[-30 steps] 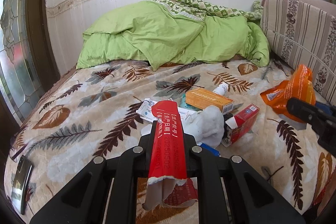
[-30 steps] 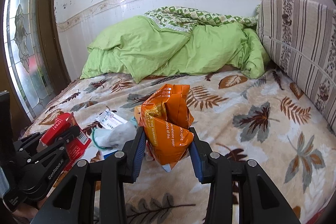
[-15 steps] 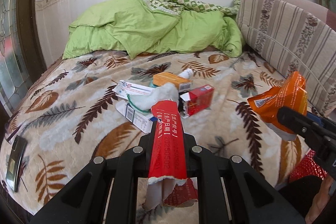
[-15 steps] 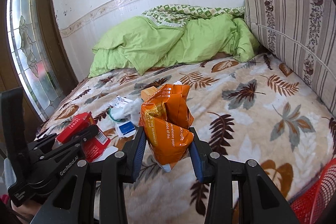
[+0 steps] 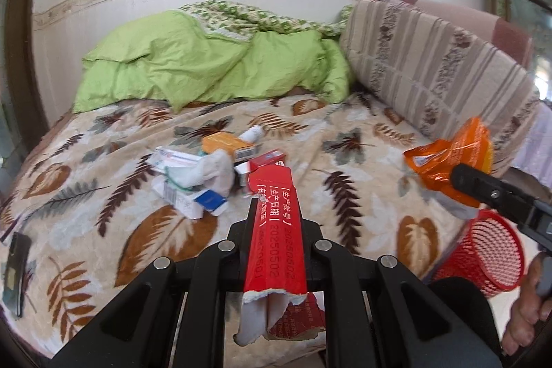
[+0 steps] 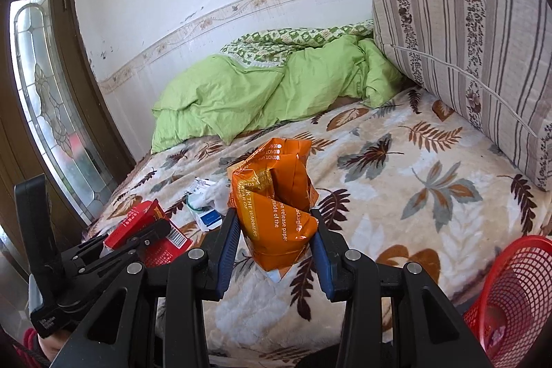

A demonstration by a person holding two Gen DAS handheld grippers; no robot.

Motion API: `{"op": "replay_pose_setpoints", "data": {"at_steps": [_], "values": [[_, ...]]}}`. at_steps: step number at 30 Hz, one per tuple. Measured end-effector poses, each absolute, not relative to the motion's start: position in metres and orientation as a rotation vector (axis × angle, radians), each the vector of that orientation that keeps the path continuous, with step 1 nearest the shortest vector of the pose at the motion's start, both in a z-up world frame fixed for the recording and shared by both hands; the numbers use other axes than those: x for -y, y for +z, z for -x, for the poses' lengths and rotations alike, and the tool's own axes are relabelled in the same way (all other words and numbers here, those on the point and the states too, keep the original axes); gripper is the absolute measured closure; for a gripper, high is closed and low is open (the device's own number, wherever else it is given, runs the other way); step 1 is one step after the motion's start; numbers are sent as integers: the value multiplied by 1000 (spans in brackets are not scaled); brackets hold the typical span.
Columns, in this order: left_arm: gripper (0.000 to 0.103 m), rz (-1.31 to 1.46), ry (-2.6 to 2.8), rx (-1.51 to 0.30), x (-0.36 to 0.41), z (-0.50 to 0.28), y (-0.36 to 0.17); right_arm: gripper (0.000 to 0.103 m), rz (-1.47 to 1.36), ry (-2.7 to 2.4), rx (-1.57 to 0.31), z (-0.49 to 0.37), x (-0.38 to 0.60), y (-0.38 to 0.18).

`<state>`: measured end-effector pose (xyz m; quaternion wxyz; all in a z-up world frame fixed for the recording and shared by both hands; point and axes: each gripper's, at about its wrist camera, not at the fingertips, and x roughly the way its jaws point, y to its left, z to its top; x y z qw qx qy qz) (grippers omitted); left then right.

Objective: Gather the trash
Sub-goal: 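Drop the orange bag and red tube into the red basket, opening both tools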

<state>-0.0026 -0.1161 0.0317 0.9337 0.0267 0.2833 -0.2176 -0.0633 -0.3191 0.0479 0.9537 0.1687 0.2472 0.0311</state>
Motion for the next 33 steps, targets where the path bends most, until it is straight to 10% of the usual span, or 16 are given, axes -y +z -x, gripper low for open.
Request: {"op": "replay_pose_setpoints", "data": {"at_steps": [31, 33], "values": [[89, -175, -1113, -738, 394, 69, 40, 55, -614, -478, -580, 219, 554, -15], [73, -204, -1141, -763, 414, 74, 33, 51, -633, -505, -595, 218, 563, -20]]}}
